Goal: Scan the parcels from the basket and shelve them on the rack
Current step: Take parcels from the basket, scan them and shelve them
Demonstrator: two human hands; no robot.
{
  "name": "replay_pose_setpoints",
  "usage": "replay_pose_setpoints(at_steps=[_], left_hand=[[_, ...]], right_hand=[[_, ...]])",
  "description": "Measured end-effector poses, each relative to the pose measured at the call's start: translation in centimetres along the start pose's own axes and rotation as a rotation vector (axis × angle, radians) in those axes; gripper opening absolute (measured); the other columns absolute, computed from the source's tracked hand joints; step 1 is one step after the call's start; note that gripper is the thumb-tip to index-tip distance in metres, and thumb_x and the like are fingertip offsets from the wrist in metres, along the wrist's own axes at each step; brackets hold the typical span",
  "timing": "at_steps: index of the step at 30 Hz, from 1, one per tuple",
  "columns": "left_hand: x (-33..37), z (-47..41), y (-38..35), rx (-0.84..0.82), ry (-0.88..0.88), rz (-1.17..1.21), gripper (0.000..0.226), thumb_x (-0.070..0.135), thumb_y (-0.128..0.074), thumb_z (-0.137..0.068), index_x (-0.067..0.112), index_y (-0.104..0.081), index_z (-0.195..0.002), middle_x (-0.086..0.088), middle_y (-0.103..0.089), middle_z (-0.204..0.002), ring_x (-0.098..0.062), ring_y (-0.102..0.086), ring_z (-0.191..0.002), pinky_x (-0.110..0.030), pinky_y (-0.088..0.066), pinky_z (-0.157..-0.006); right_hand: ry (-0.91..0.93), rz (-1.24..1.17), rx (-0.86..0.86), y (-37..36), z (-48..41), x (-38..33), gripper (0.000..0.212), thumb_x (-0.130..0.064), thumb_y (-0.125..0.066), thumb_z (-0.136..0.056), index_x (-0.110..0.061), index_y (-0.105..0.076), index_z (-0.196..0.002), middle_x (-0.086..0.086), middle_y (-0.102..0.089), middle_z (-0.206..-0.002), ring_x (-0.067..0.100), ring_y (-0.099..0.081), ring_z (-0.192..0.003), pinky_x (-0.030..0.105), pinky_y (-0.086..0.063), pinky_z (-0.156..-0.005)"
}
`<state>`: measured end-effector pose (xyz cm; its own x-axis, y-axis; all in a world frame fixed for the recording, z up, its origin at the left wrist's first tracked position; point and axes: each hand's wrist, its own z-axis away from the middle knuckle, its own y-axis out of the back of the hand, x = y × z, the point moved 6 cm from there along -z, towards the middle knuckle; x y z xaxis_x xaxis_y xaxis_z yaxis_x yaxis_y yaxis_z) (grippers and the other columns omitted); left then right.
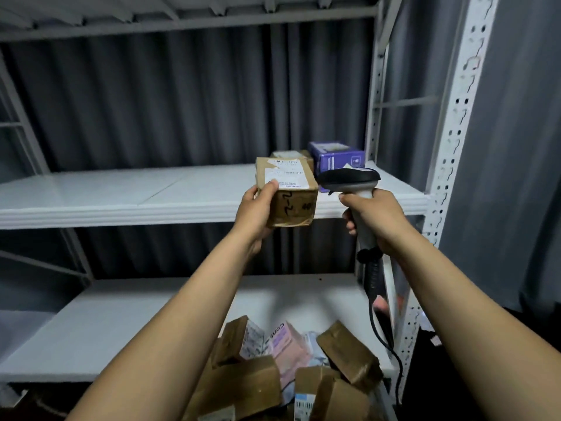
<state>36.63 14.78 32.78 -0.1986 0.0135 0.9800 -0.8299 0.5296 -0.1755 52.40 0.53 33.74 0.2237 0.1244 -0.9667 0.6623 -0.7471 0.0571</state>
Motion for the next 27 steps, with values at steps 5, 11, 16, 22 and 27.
replay_pose_setpoints(at_steps=[5,11,16,22,27], left_hand=[[0.6,-2.8,-2.6,0.000,0.017,-0.088,0.039,0.048,-0.044,-0.098,0.016,-0.057,-0.117,0.002,-0.068,-0.102,-0.009,-0.064,-0.080,-0.018,-0.050,-0.049],[0.8,-6.1,-2.2,0.151,-0.102,-0.592,0.070,0.054,-0.047,-0.094,0.011,-0.033,-0.146,-0.013,-0.052,-0.139,-0.031,-0.051,-0.123,-0.036,-0.043,-0.099],[1.7,-6.9,-2.7,0.119,-0.439,-0.735,0.084,0.023,-0.078,-0.078,0.024,-0.030,-0.147,-0.010,-0.050,-0.136,-0.025,-0.048,-0.126,-0.023,-0.035,-0.097],[2.7,-10.0,-2.8,0.142,-0.486,-0.887,0.060,0.020,-0.075,-0.081,0.019,-0.050,-0.135,-0.011,-0.056,-0.130,-0.027,-0.052,-0.118,-0.027,-0.038,-0.099],[2.7,-13.1,-3.5,0.150,-0.462,-0.920,0.061,0.019,-0.075,-0.081,0.017,-0.050,-0.137,-0.012,-0.058,-0.129,-0.029,-0.054,-0.118,-0.031,-0.040,-0.101]], right_hand=[[-0.023,0.016,0.045,1.0,-2.9,0.0,0.012,-0.016,-0.063,-0.089,-0.005,-0.060,-0.092,0.010,-0.056,-0.062,0.019,-0.048,-0.044,0.024,-0.044,-0.044],[-0.025,0.059,0.042,1.5,-5.5,0.6,0.012,-0.017,-0.064,-0.086,-0.006,-0.061,-0.082,0.011,-0.059,-0.061,0.021,-0.050,-0.045,0.028,-0.046,-0.049],[-0.027,0.063,0.050,1.6,-7.5,1.0,0.014,-0.018,-0.065,-0.085,-0.004,-0.063,-0.085,0.012,-0.060,-0.063,0.023,-0.051,-0.046,0.029,-0.045,-0.049],[-0.009,0.127,0.060,1.7,-9.5,0.6,0.017,-0.019,-0.066,-0.085,-0.003,-0.064,-0.091,0.011,-0.062,-0.065,0.022,-0.052,-0.048,0.028,-0.046,-0.049],[-0.001,0.190,0.067,1.6,-10.6,0.5,0.017,-0.019,-0.065,-0.086,-0.003,-0.063,-0.092,0.010,-0.063,-0.068,0.021,-0.053,-0.046,0.025,-0.045,-0.046]])
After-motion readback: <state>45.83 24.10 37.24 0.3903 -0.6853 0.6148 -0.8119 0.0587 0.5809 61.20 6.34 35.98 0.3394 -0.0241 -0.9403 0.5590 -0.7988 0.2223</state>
